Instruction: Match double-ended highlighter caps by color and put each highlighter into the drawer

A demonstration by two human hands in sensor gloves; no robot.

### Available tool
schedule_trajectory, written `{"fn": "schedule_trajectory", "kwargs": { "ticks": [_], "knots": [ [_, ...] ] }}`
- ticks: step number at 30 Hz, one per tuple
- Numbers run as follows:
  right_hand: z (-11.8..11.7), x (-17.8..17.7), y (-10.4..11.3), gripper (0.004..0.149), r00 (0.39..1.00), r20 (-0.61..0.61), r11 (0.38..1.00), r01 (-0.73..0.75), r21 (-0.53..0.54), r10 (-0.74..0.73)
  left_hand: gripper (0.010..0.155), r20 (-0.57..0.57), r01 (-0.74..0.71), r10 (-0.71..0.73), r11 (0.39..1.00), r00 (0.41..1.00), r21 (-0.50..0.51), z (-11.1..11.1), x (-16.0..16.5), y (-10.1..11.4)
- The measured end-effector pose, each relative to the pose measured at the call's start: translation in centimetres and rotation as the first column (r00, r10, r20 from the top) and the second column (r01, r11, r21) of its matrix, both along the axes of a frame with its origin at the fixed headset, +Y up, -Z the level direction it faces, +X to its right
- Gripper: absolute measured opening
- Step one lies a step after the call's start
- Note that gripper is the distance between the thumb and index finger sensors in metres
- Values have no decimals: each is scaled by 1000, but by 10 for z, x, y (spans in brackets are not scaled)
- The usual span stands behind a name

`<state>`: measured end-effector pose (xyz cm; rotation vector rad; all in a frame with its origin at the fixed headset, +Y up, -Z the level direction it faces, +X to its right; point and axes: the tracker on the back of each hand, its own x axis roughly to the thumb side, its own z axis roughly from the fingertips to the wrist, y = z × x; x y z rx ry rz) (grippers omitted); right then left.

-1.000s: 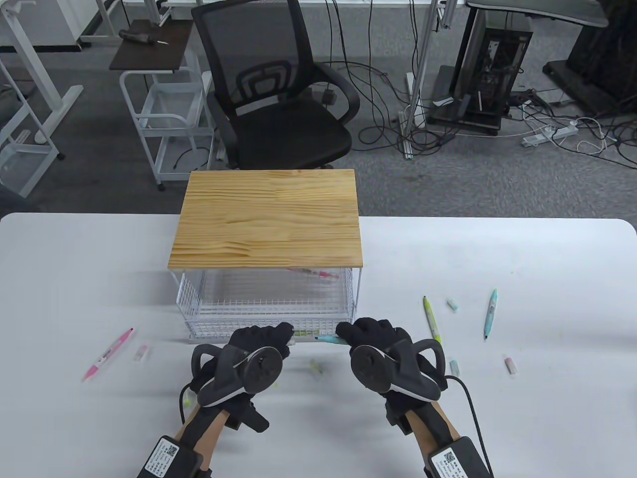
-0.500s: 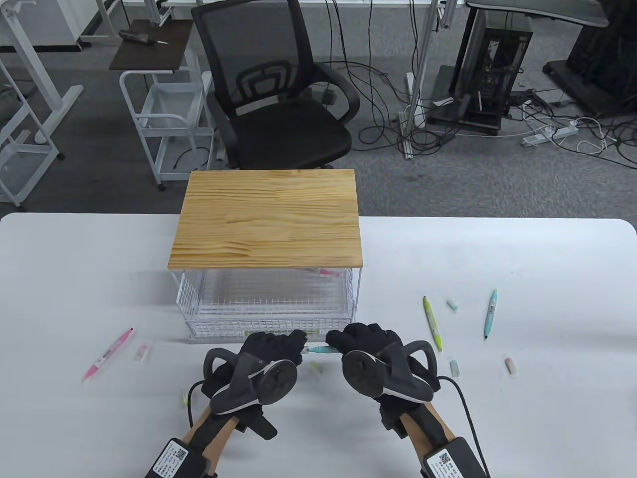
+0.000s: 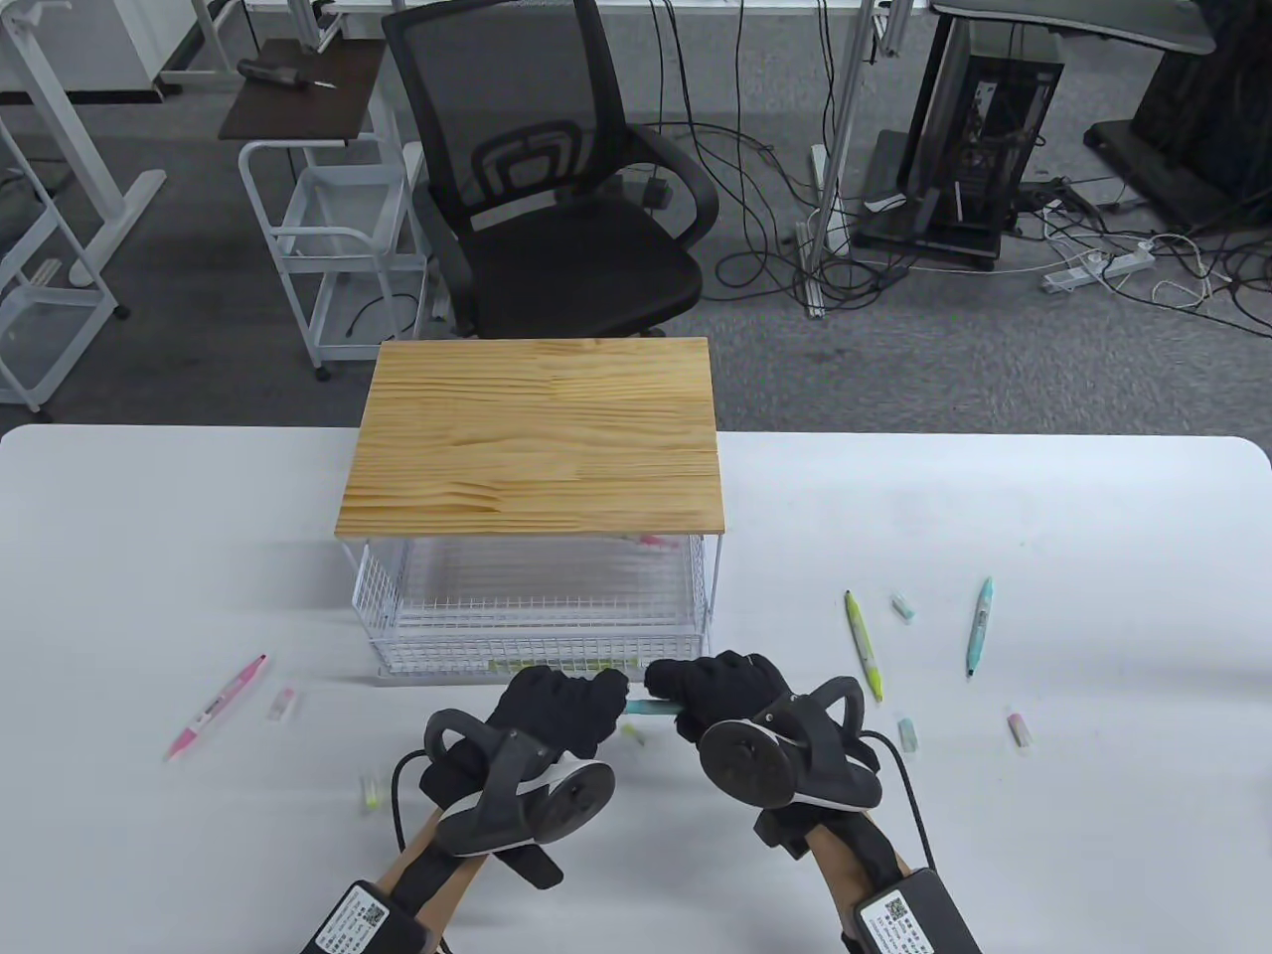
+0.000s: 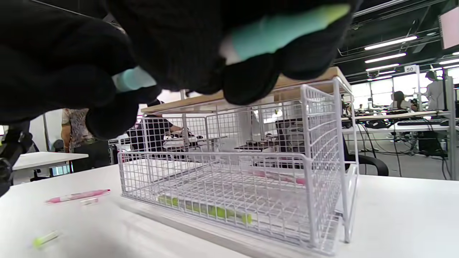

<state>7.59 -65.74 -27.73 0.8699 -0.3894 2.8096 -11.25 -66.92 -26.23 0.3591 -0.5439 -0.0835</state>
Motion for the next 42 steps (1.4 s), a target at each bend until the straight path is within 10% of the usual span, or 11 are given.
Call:
{"fn": "schedule_trajectory", "kwargs": {
  "ticks": [11,19,42],
  "knots": [
    [-18,37,-9,67,941,238,952,-181,-247,240,49,-195,29,-44,996,980,-83,-18,-31,4],
    [-54,62,-93,79,701,198,615,-411,-673,685,49,-274,-117,76,983,959,-139,-35,-62,4],
    [-53,37,-112,55,668,120,572,-515,-639,735,49,-249,-95,59,986,967,-135,-32,-56,3]
  ]
}}
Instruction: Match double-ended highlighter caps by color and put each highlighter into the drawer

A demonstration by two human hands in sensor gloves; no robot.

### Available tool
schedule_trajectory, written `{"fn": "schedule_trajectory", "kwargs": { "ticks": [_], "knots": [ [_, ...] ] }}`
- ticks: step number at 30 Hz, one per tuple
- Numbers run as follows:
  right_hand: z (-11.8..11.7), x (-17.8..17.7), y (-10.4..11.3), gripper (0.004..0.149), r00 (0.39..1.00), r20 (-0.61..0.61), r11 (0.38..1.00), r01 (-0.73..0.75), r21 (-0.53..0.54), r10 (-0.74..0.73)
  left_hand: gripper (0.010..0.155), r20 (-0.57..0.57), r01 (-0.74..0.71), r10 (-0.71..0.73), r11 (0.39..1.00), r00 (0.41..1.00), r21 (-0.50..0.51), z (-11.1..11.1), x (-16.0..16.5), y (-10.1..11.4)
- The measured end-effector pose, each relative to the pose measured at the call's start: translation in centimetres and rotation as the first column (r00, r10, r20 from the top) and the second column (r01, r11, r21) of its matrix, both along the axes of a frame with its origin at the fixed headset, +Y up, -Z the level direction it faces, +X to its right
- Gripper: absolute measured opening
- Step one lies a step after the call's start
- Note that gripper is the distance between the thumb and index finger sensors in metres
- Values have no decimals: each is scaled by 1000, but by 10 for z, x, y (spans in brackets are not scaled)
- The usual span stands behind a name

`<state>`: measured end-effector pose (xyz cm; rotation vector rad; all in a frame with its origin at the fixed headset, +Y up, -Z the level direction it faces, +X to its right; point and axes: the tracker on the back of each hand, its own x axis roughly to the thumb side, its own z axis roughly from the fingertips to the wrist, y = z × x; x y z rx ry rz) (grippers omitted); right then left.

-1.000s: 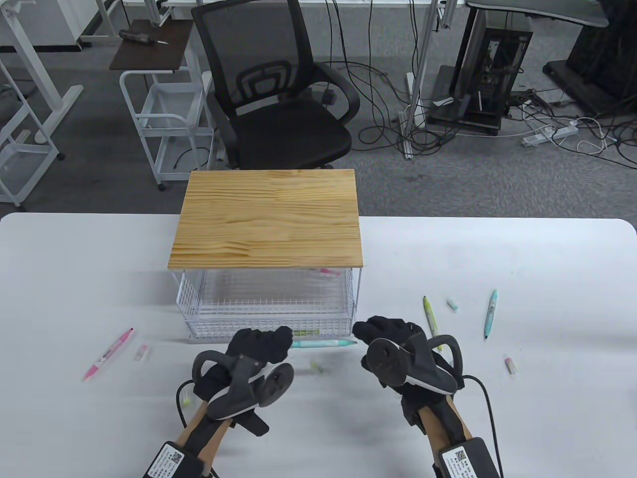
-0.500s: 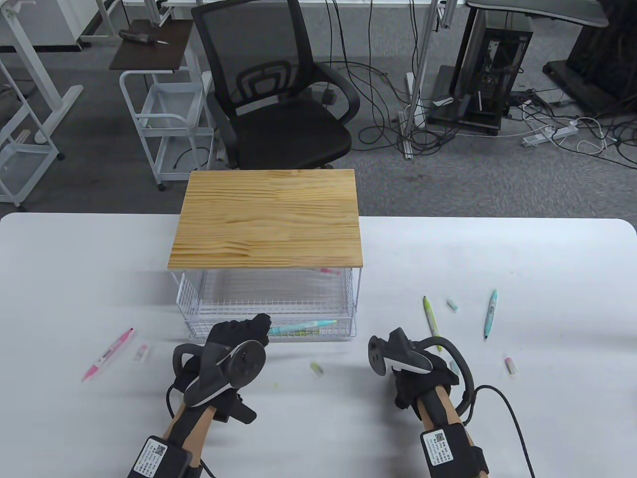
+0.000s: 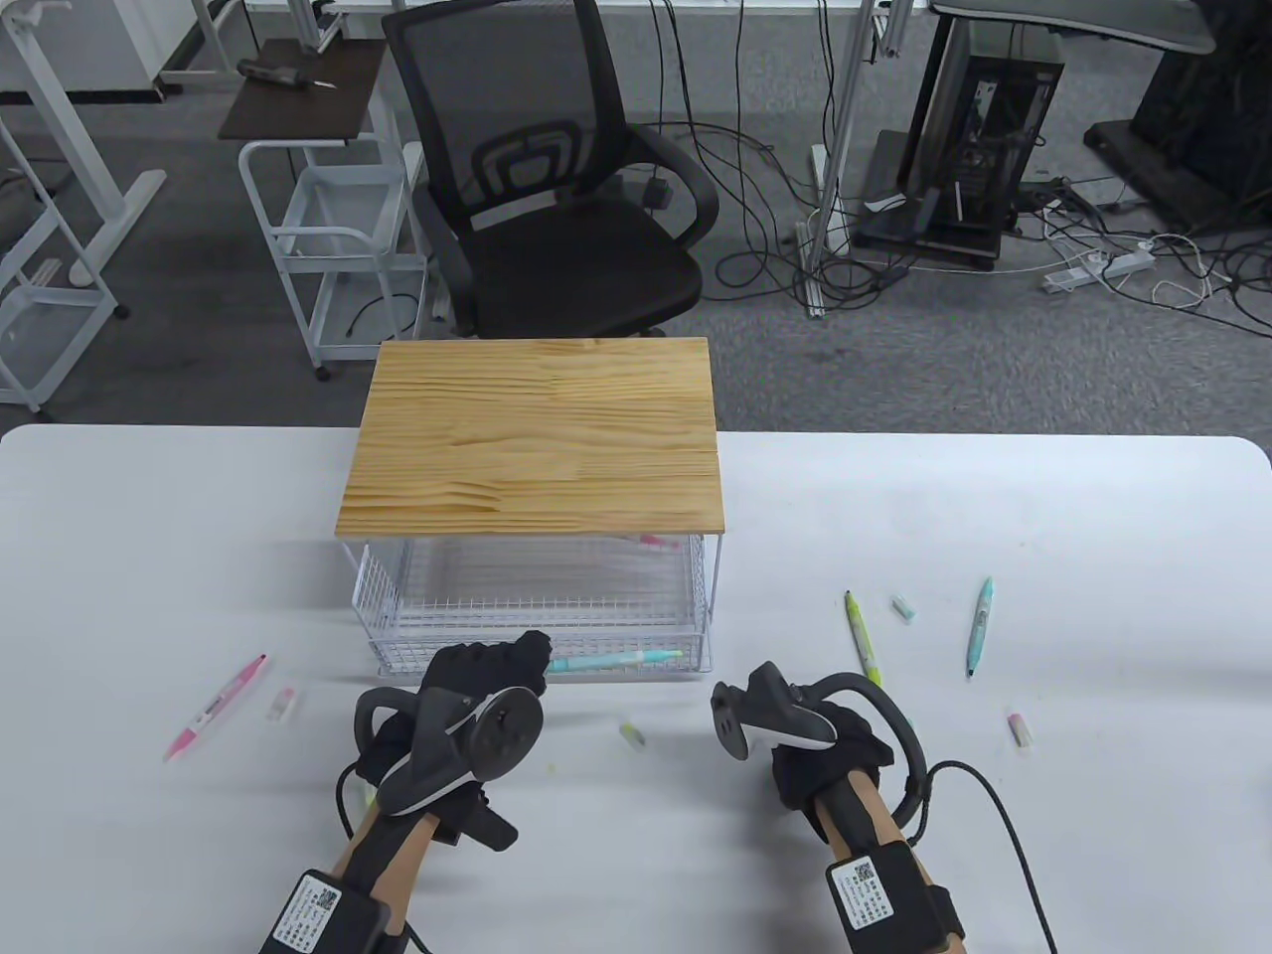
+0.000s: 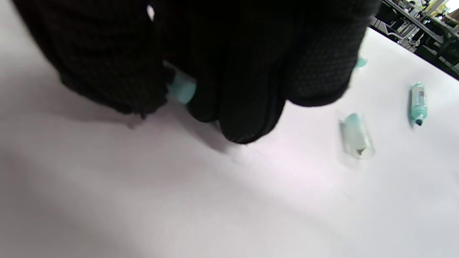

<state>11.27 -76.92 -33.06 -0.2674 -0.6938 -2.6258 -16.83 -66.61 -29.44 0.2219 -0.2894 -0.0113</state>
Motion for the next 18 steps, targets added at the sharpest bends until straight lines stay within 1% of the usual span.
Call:
{"fn": "schedule_trajectory", "kwargs": {
  "ticks": [2,5,11,12,13,14,16,17,18],
  "knots": [
    [-1,2,6,53,998,11,998,55,10,-55,49,2,-11,11,1000,1000,-2,0,-1,0],
    [-2,8,26,53,982,12,981,186,59,-187,49,4,-23,23,1000,1000,-2,0,-2,2],
    [2,24,58,54,930,-16,914,363,179,-366,49,13,-15,15,1000,1000,-7,0,0,1],
    [4,27,65,54,911,-32,885,407,227,-411,49,16,-8,8,1000,1000,-7,0,1,1],
    [4,29,68,54,901,-46,868,428,252,-431,49,18,-4,4,1000,1000,-7,0,2,1],
    [6,31,73,54,881,-74,835,468,288,-468,49,19,0,0,1000,1000,-6,0,3,0],
    [9,33,80,53,835,-128,763,543,350,-535,49,23,6,-6,1000,1000,-7,0,4,0],
    [11,34,84,53,800,-179,711,594,376,-573,49,24,10,-9,1000,1000,-8,0,5,-1],
    [12,33,85,52,774,-212,675,627,390,-597,49,24,12,-12,1000,1000,-7,0,5,-1]
  ]
}}
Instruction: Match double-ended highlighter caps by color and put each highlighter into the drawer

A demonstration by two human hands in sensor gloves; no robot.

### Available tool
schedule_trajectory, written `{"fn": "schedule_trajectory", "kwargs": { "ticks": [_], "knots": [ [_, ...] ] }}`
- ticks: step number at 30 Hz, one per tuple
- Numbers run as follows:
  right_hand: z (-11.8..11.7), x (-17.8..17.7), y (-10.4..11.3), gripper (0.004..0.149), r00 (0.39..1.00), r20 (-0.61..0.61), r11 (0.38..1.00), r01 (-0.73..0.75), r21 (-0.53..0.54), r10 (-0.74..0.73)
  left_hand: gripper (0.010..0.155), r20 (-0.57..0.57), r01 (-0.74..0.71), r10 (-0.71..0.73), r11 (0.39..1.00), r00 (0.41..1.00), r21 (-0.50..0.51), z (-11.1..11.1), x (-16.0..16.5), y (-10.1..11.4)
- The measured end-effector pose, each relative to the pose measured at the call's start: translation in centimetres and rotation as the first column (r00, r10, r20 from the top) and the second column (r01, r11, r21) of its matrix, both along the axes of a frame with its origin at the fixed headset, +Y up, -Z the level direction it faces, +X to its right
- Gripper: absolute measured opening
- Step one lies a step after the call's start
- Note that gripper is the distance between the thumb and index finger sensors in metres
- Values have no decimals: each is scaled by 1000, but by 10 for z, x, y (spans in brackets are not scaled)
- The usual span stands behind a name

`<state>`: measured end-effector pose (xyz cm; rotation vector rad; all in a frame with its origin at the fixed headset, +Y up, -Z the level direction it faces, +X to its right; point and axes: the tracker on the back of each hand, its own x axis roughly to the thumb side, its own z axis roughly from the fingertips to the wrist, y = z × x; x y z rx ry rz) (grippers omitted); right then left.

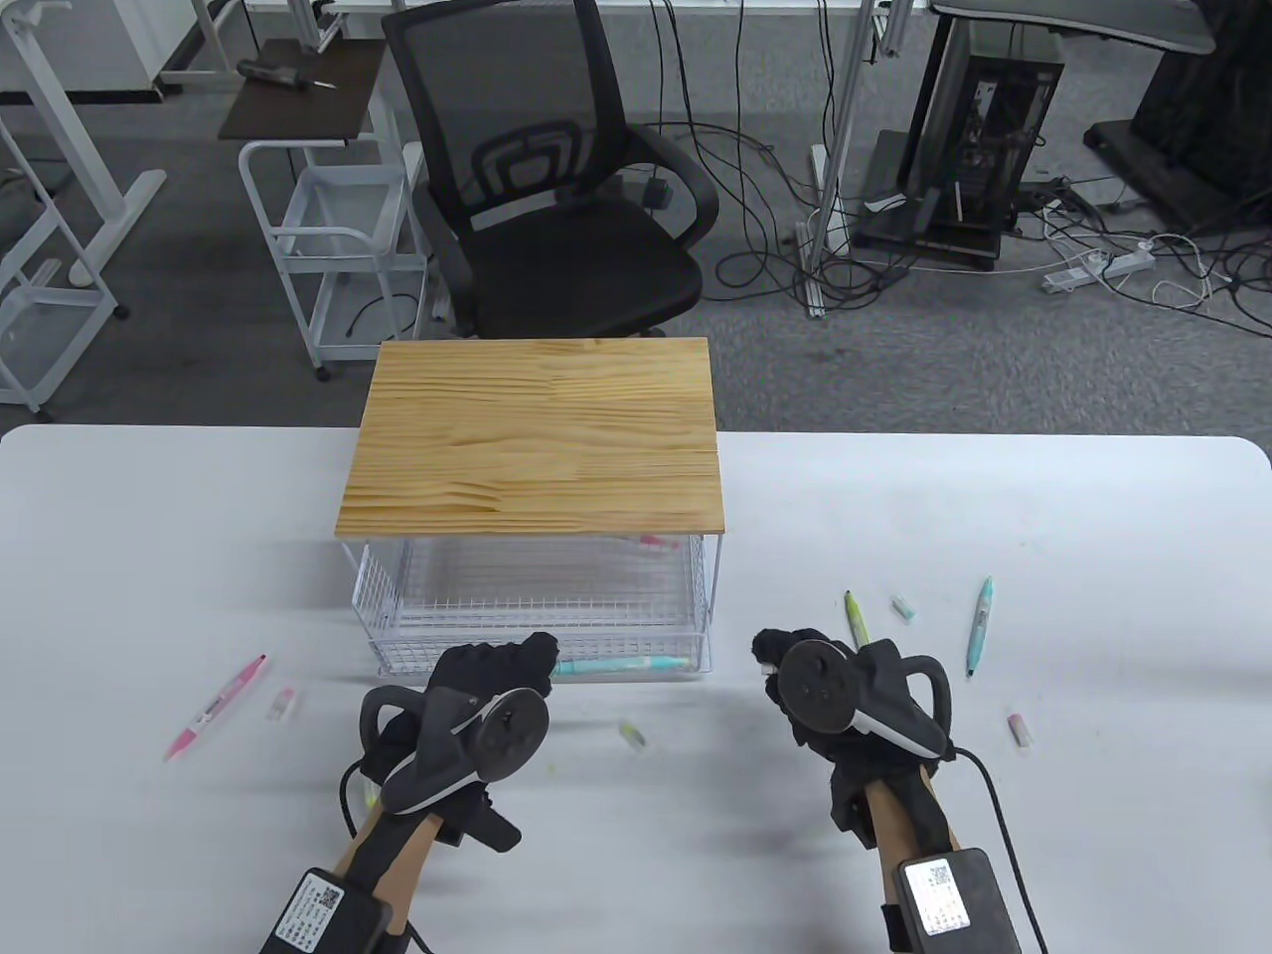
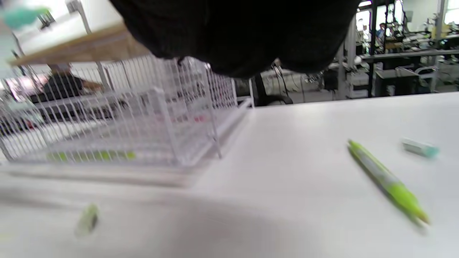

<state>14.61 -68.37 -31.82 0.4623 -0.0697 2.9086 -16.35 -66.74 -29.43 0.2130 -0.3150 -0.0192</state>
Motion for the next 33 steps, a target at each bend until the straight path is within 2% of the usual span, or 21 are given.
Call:
{"fn": "schedule_trajectory", "kwargs": {
  "ticks": [1,3,11,16,20,33],
  "knots": [
    [1,-1,2,52,999,-26,999,44,24,-43,49,0,5,-5,1000,1000,-1,0,0,0],
    [2,-6,2,52,996,-53,997,71,6,-71,49,1,9,-9,1000,1000,-1,0,1,-1],
    [5,-19,1,51,993,-89,996,81,28,-78,49,15,23,-23,1000,1000,0,1,4,-1],
    [8,-24,3,50,995,-85,995,49,82,-42,49,30,42,-43,999,999,9,3,9,-2],
    [10,-27,3,50,997,-75,996,2,86,5,49,41,50,-51,999,998,15,5,12,-2],
    [10,-33,1,51,990,-136,999,38,27,-34,49,82,89,-90,996,993,14,8,23,-7]
  ]
}}
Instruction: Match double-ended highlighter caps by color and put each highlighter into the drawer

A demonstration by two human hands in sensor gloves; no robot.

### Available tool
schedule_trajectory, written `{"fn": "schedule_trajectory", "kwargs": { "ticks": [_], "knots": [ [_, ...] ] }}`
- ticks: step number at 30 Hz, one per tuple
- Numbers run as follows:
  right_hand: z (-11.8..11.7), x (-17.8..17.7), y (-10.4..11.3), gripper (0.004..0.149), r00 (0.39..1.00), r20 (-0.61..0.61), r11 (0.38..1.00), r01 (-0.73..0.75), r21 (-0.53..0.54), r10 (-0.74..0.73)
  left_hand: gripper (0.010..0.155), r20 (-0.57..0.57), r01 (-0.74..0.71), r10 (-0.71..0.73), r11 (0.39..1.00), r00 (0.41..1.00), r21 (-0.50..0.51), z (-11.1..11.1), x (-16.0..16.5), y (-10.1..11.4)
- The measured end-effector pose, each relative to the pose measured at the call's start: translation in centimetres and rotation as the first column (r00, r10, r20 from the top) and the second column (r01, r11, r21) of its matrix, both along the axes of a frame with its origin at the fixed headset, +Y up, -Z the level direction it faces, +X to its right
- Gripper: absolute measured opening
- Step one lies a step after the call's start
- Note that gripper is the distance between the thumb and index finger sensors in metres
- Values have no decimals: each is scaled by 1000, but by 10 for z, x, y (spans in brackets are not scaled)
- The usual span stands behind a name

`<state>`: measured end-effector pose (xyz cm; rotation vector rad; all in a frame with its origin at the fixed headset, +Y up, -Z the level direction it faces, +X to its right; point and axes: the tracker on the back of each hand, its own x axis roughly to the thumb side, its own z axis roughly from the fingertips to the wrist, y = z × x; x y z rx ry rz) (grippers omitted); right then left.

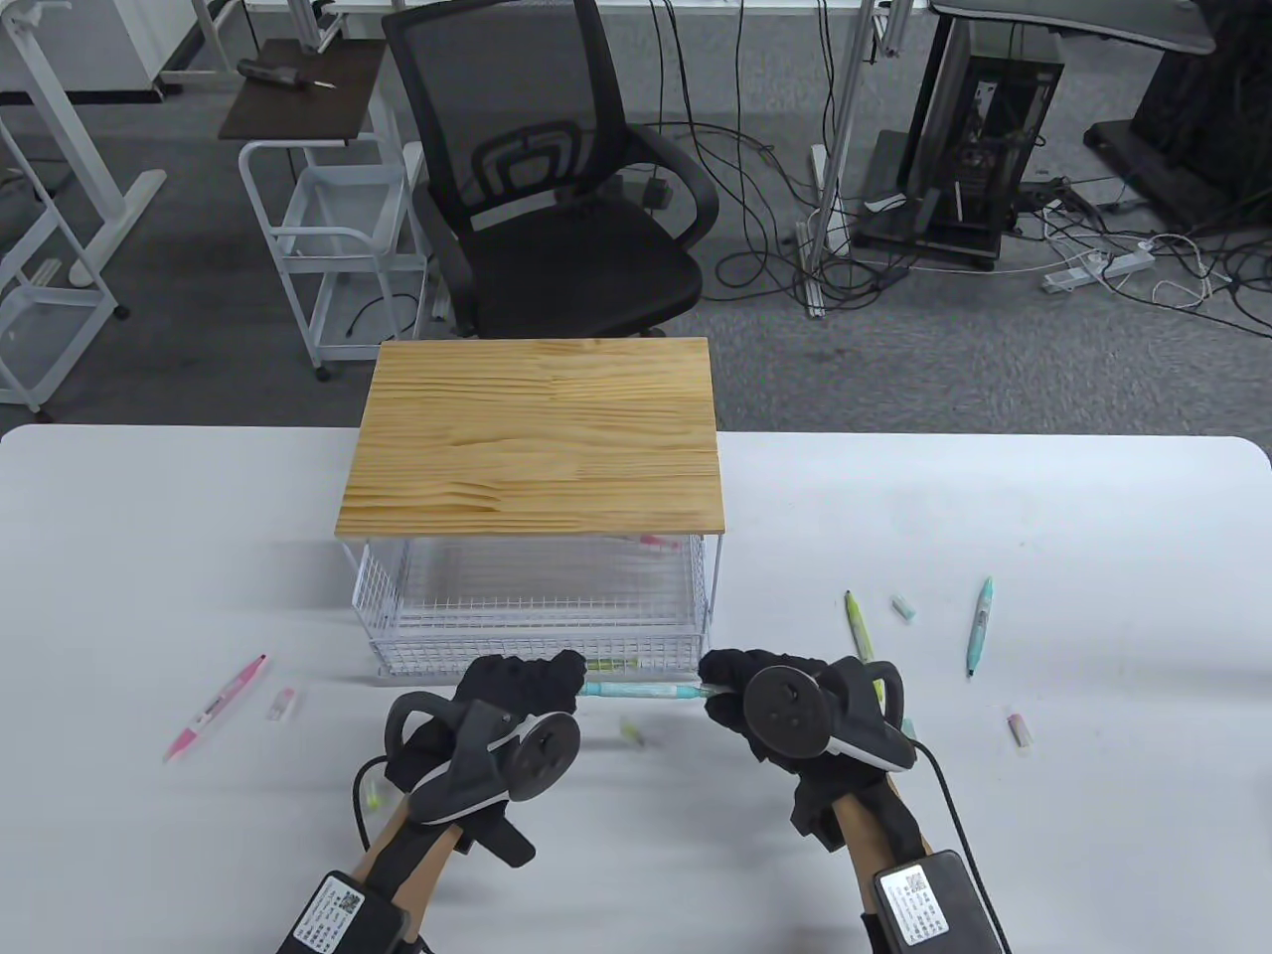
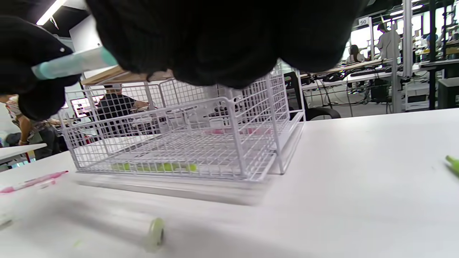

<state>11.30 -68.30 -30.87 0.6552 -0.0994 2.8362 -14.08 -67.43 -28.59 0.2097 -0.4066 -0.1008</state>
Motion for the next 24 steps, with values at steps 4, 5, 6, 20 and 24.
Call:
{"fn": "schedule_trajectory", "kwargs": {
  "ticks": [4,5,6,20,24],
  "knots": [
    [2,-2,1,51,1000,-10,1000,-17,8,17,49,4,28,-28,1000,1000,10,2,3,0],
    [2,-2,2,51,1000,-14,1000,-11,16,11,50,3,39,-39,999,999,19,3,4,-1],
    [2,-2,2,51,1000,-14,1000,-10,17,10,50,1,51,-51,998,999,22,3,5,-1],
    [6,-12,3,49,995,-61,995,-71,69,75,49,24,162,-166,980,986,115,6,14,-13],
    [6,-14,1,49,993,-70,994,-95,59,99,49,46,156,-163,979,986,131,6,16,-17]
  ]
}}
